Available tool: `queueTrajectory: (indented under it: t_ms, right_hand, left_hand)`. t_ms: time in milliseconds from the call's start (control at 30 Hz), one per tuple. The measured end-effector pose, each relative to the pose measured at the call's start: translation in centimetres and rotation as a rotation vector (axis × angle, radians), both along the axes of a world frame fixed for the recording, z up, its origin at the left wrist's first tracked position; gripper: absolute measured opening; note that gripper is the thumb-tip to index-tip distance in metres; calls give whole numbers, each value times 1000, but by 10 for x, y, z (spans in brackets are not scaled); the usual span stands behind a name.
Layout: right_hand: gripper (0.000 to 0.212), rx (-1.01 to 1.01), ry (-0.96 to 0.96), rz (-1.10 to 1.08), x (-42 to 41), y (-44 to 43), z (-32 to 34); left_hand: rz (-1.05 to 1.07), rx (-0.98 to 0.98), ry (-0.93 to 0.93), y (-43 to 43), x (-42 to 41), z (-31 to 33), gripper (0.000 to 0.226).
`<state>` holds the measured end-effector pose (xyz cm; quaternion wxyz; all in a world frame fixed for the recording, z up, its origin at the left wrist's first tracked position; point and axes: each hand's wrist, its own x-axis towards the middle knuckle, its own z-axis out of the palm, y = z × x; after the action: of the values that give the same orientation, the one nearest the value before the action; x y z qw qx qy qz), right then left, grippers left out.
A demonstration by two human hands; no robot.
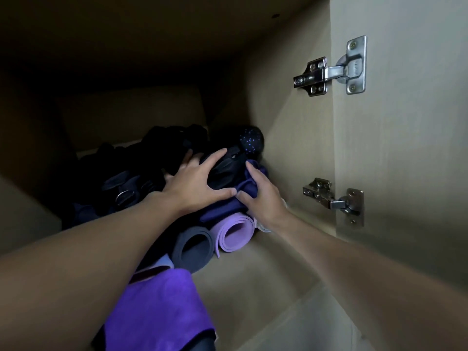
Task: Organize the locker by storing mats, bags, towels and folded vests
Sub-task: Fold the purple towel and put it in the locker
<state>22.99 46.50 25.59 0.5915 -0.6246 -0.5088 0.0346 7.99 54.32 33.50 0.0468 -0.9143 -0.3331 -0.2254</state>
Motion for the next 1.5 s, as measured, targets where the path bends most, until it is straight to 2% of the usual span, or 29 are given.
queueTrajectory:
  t_ms: [133,367,467,633,867,1000,1133,1300,1400,1500]
  right_hand:
    - [77,-31,25,-6,7,8,-2]
    - [85,-196,-71,-53,18,21,9]
    - [93,-246,-143,-98,15,2,0]
    - [101,-267,-116,-87,0,-37,-2]
    - [97,-245,-59,-112,-32,-115,-5]
    - [86,-265,-14,-153,-63,-170,-22]
    - [90,-403,34,-201,-98,-244,-77]
    - [76,-549,153,-246,-143,-355,-156]
    - [64,-639,196,-258,-174,-424,-211]
    - [69,-854,250,-237,-210,-489,-269]
  left_hand:
    - [-2,-35,29,7,0,-5,104]
    - [68,-44,27,12,3,-1,99]
    - [67,-10,92,2,1,-3,101]
    - [54,33,139,-26,-7,2,102]
    - [-26,62,60,-79,-40,-4,95]
    - [-139,43,-6,-123,-64,-25,86]
    - [-313,-139,36,-201,-83,-80,84]
    - [-467,-364,123,-293,-103,-174,85]
    - [-560,-511,260,-342,-125,-241,62]
    - [-649,-539,438,-382,-155,-316,58]
